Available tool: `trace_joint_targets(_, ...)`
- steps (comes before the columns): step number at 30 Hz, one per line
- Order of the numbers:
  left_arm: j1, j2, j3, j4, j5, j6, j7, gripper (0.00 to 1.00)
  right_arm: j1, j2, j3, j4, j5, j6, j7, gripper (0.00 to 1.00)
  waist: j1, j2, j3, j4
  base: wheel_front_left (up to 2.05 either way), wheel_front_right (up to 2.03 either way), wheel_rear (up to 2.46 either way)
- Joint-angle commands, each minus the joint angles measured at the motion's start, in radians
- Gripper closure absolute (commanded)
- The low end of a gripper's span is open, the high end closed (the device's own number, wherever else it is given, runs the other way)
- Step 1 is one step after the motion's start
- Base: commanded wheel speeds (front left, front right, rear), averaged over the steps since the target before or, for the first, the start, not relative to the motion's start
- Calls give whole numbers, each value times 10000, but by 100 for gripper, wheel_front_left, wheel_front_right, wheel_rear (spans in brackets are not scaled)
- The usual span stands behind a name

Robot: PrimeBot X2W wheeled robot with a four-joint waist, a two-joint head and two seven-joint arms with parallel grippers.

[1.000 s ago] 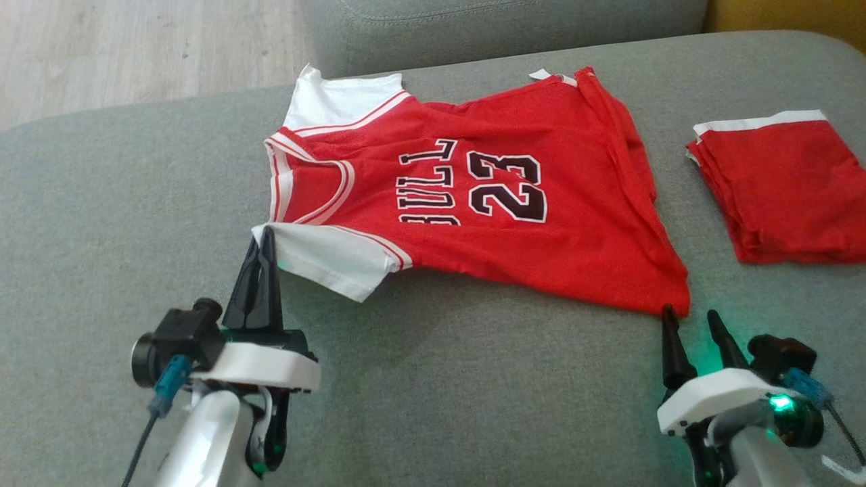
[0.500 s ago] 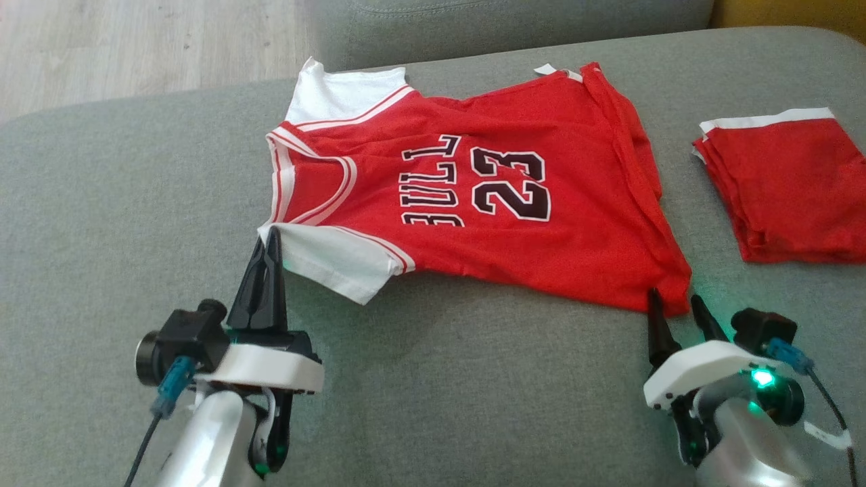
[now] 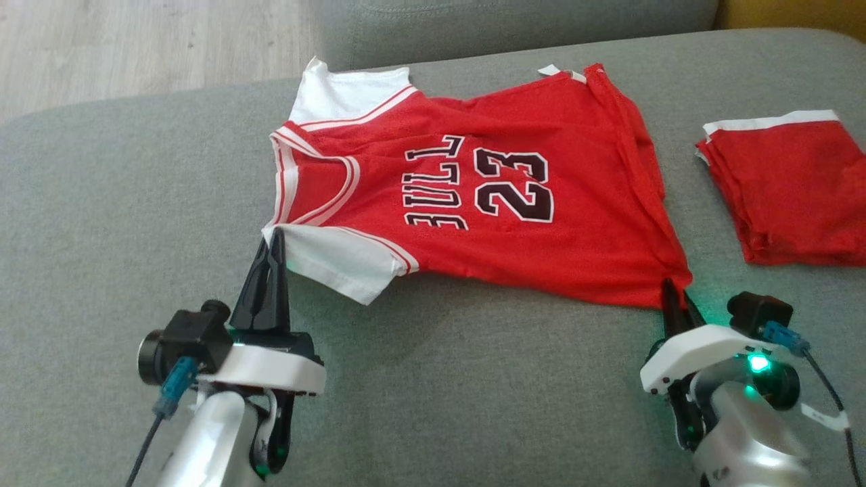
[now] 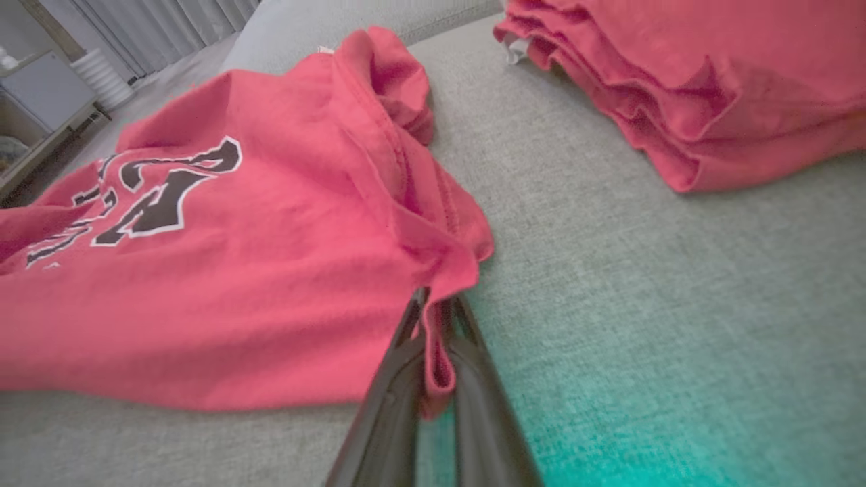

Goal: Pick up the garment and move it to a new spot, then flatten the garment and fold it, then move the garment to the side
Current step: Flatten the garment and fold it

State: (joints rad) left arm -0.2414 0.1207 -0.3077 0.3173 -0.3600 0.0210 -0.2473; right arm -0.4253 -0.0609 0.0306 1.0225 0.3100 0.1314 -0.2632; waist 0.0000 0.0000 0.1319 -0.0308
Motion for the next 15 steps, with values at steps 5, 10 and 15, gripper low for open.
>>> trace_joint_targets(5,-453,159,487,-424,-284,-15,-14,100,181,107,475,-1289,241,-7,17,100,0,0,-266,-89,0,0,0)
trace_joint_targets(10,-785,229,695,-761,-582,-100,99,100,427,107,508,-2699,245,-7,16,100,0,0,-567,-114,0,0,0)
trace_joint_targets(15,-1419,341,942,-1220,-878,-155,379,100,261,107,430,-3959,114,-7,99,100,0,0,-832,-111,0,0,0)
